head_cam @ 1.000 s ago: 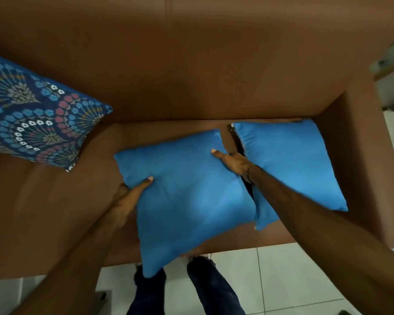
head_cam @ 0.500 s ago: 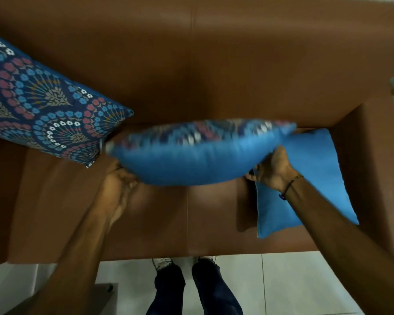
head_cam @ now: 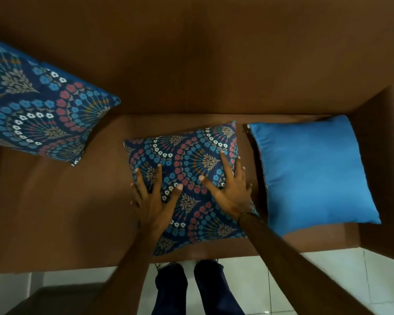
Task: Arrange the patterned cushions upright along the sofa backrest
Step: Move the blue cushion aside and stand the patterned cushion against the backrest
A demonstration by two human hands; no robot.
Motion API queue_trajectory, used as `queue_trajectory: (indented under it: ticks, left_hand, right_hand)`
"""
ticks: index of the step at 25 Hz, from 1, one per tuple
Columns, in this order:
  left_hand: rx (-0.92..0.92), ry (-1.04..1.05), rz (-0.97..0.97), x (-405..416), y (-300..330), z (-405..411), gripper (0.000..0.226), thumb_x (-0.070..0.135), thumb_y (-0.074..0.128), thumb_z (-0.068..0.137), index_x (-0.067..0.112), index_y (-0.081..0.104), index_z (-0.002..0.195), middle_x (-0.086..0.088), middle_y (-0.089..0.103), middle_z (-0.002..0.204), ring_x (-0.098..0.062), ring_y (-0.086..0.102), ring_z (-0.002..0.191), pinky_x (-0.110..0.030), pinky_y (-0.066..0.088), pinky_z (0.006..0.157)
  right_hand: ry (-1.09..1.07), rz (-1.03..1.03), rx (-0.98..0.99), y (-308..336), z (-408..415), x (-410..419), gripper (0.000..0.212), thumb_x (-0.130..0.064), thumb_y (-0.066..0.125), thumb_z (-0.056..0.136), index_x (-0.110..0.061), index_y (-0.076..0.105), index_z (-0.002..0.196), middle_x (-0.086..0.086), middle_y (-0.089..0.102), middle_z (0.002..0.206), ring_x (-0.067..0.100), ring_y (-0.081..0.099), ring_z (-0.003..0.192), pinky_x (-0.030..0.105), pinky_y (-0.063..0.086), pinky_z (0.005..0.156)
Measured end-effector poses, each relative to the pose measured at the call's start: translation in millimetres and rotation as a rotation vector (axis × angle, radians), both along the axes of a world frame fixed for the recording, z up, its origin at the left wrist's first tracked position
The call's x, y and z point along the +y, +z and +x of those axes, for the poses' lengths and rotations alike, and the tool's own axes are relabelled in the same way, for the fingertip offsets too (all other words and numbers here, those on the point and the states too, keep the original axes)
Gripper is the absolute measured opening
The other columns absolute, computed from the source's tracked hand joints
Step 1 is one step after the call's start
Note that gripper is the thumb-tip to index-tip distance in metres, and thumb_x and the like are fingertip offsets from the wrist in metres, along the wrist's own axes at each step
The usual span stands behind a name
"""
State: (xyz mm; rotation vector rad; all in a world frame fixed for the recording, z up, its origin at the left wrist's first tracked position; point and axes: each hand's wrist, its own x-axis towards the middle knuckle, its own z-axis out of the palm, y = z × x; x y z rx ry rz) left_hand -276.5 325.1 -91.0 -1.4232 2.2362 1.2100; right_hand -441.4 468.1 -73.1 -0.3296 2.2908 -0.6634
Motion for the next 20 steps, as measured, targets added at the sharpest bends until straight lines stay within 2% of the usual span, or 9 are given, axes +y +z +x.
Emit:
queue_trajectory:
  ticks: [2,4,6,7,9,11,13,16,20]
  left_hand:
    - [-0.071,-0.018,-0.069,3,-6,-12,0.088,0.101,0.016,0.073,0.072,-0.022,0.147,0.0,-0.023,0.176,-0.042,-0.01,0.162,-0.073,0.006,0.123]
    - [-0.153,0.039,-0.112,9,-44,-16,0.091,0.097,0.02,0.077,0.064,-0.017,0.154,-0.005,-0.017,0.177,-0.044,-0.002,0.161,-0.073,0.011,0.122]
    - [-0.115,0.257,-0.118,10,-45,-20,0.097,0.089,0.035,0.083,0.052,-0.004,0.163,-0.014,0.001,0.178,-0.044,0.013,0.159,-0.067,0.015,0.123]
    - [-0.079,0.396,-0.075,4,-45,-23,0.1,0.086,0.043,0.083,0.045,0.002,0.165,-0.017,0.015,0.175,-0.044,0.022,0.157,-0.063,0.018,0.125]
    - [0.064,0.649,0.126,-18,-39,-27,0.099,0.074,0.063,0.084,0.028,0.027,0.164,-0.016,0.044,0.164,-0.042,0.044,0.148,-0.059,0.033,0.124]
    - [0.258,0.833,0.365,-40,-22,-24,0.072,0.052,0.079,0.083,0.02,0.057,0.143,-0.011,0.068,0.14,-0.036,0.066,0.128,-0.057,0.055,0.106]
    - [0.334,0.83,0.437,-51,0,-15,0.055,0.04,0.086,0.08,0.024,0.066,0.129,-0.003,0.079,0.121,-0.029,0.077,0.11,-0.05,0.066,0.085]
    - [0.481,0.774,0.458,-60,33,-13,0.05,0.031,0.088,0.079,0.032,0.066,0.124,0.012,0.082,0.108,-0.014,0.08,0.098,-0.031,0.066,0.066]
    - [0.615,0.637,0.528,-77,62,-42,0.059,0.013,0.079,0.09,0.02,0.057,0.144,-0.003,0.072,0.137,-0.023,0.07,0.124,-0.039,0.061,0.094]
  right_hand:
    - [0.077,0.074,0.046,-4,-4,0,0.107,-0.107,0.039,0.062,-0.073,-0.007,0.153,0.006,-0.003,0.181,0.04,0.001,0.166,0.084,0.012,0.12]
    - [0.08,0.126,0.014,-44,-8,1,0.114,-0.105,0.045,0.064,-0.068,-0.011,0.155,0.005,-0.001,0.181,0.043,0.008,0.164,0.082,0.017,0.12]
    - [-0.039,0.109,-0.026,-44,-19,4,0.126,-0.104,0.053,0.059,-0.055,0.002,0.163,0.004,0.024,0.177,0.039,0.029,0.159,0.072,0.029,0.123]
    - [-0.153,0.066,-0.081,-45,-29,4,0.128,-0.102,0.06,0.056,-0.045,0.019,0.164,0.002,0.043,0.168,0.035,0.044,0.152,0.065,0.037,0.123]
    - [-0.339,-0.045,-0.233,-38,-49,-1,0.101,-0.082,0.079,0.066,-0.029,0.053,0.149,0.002,0.068,0.146,0.031,0.064,0.134,0.056,0.051,0.117]
    - [-0.428,-0.164,-0.338,-21,-64,-11,0.052,-0.044,0.091,0.08,-0.023,0.072,0.124,0.009,0.075,0.136,0.032,0.071,0.124,0.054,0.056,0.112]
    - [-0.429,-0.284,-0.334,1,-76,-16,0.031,-0.018,0.089,0.085,-0.024,0.074,0.111,0.013,0.077,0.131,0.031,0.075,0.117,0.052,0.06,0.106]
    - [-0.447,-0.469,-0.304,40,-94,-18,0.055,-0.002,0.085,0.084,-0.013,0.065,0.134,-0.003,0.083,0.112,0.016,0.082,0.1,0.043,0.069,0.091]
    - [-0.408,-0.598,-0.176,96,-118,-21,0.053,0.003,0.083,0.084,-0.013,0.063,0.13,-0.011,0.082,0.108,0.005,0.081,0.095,0.023,0.069,0.076]
